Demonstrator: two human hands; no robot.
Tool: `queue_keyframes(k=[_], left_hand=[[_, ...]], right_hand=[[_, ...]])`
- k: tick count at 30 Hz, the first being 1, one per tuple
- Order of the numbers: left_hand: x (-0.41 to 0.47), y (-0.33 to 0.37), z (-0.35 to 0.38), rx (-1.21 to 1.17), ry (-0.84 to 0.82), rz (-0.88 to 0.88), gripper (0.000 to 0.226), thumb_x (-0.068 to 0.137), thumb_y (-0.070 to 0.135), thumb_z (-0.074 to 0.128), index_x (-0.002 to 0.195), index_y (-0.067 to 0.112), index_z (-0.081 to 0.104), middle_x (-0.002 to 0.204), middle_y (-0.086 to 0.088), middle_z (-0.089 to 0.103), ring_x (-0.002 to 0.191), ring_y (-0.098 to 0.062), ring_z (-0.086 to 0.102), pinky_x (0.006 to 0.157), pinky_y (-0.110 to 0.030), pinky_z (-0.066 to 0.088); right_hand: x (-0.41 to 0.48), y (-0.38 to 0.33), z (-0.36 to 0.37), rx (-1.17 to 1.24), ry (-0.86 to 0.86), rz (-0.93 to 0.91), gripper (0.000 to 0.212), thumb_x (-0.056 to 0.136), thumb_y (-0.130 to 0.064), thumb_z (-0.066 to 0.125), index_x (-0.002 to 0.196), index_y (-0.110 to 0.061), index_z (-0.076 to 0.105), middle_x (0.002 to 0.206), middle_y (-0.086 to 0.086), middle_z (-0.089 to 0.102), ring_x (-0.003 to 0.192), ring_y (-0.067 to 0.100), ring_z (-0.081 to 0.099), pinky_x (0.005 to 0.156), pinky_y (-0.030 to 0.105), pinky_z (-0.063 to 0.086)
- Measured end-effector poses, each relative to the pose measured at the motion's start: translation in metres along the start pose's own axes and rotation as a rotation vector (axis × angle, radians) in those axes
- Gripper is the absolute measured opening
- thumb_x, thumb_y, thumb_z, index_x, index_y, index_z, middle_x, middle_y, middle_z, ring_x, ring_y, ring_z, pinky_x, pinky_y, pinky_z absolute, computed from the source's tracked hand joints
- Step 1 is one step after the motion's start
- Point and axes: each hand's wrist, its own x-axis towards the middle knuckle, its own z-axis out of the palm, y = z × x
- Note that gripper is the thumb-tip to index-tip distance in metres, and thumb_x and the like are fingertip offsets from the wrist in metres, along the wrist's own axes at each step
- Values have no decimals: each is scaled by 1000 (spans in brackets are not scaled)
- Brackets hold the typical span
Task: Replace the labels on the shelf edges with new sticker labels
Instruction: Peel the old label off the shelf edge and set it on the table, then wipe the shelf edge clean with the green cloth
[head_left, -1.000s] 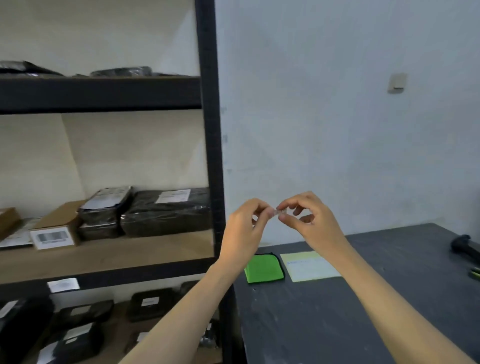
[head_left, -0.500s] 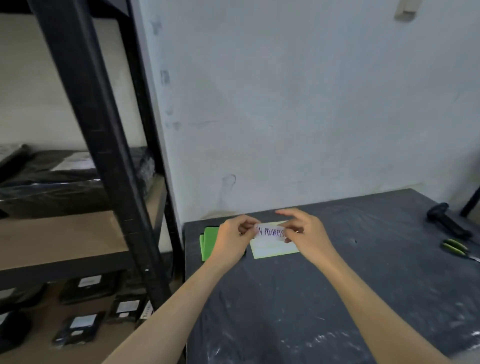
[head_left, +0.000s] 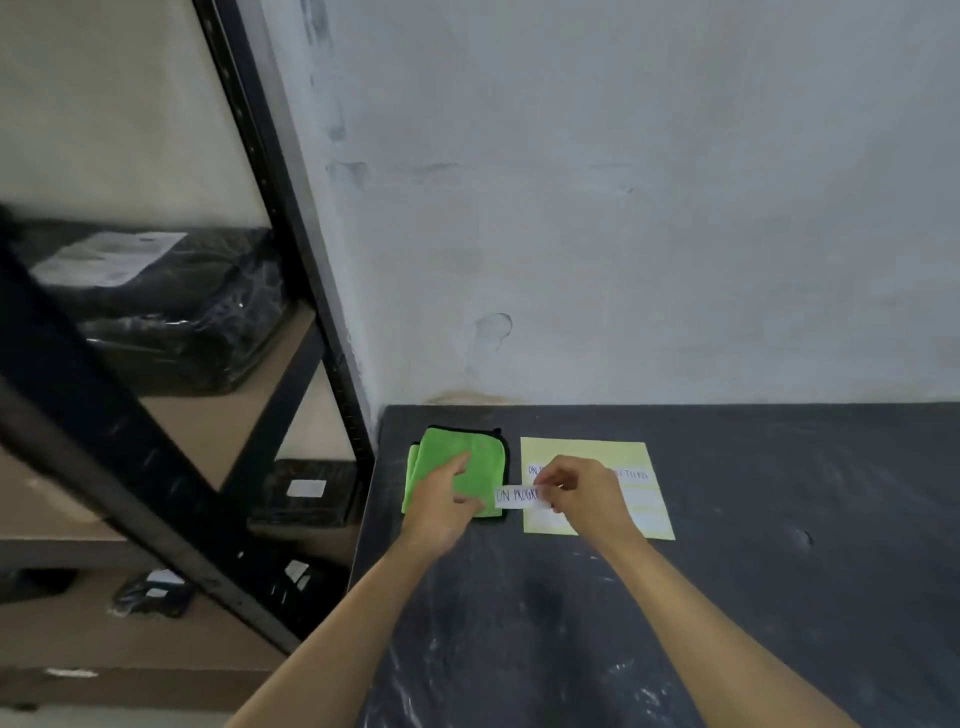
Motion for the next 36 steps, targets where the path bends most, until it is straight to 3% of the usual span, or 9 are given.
queue_keyframes(k=[4,7,13,16,18,21,25,28,36], left_hand=[[38,-32,12,157,67,-78,58,85,15,67,138,16,44,139,-4,47,116,-19,52,98,-30,41],[51,-56,29,392,22,-66,57,84,25,66,137,19,45,142,-3,42,130,-20,38,105,-32,32],[62,-82,54,618,-30,-43,70,83,41,65,143,34,30,145,5,28,131,-20,29,108,-44,26],[69,-85,61,721,42,-18,60,85,44,61,139,37,35,139,5,34,125,-19,35,103,-41,30],[72,-85,65,744,95,1,51,88,41,58,136,36,41,133,4,40,119,-19,40,98,-37,35],[78,-82,66,688,164,14,37,93,32,52,129,29,52,125,2,50,110,-20,47,90,-33,41],[89,-75,57,504,226,-83,28,94,28,51,116,13,61,114,-5,60,104,-27,55,82,-37,44],[91,-71,51,362,245,-178,21,94,28,52,102,9,59,86,-6,57,89,-31,57,68,-33,37],[83,-58,38,128,383,-178,18,97,24,48,106,11,57,77,-1,57,69,-15,55,54,-26,33]], right_hand=[[39,36,8,52,0,77,13,80,2,64,77,-10,68,68,5,67,53,14,58,53,14,45],[53,61,21,80,-35,133,21,78,5,63,88,-12,69,66,9,67,56,19,61,66,29,53],[77,96,33,97,126,215,9,80,-2,65,82,-10,67,79,8,70,73,23,64,74,30,51],[99,104,31,93,192,205,7,80,-4,65,80,-10,68,81,2,69,71,11,60,63,5,42],[113,106,30,73,220,190,8,80,-5,64,83,-10,69,83,0,68,70,6,57,58,0,39],[132,108,33,24,252,172,11,81,-4,63,87,-10,70,87,3,69,72,8,56,54,6,39],[147,116,35,-111,211,122,18,84,-5,61,98,-9,72,98,9,68,86,19,61,69,21,40],[148,125,35,-203,179,75,19,88,-10,61,104,-6,70,108,12,59,88,20,57,72,21,36],[136,123,24,-276,126,64,50,91,-8,55,139,-9,40,132,12,41,104,31,55,86,36,46]])
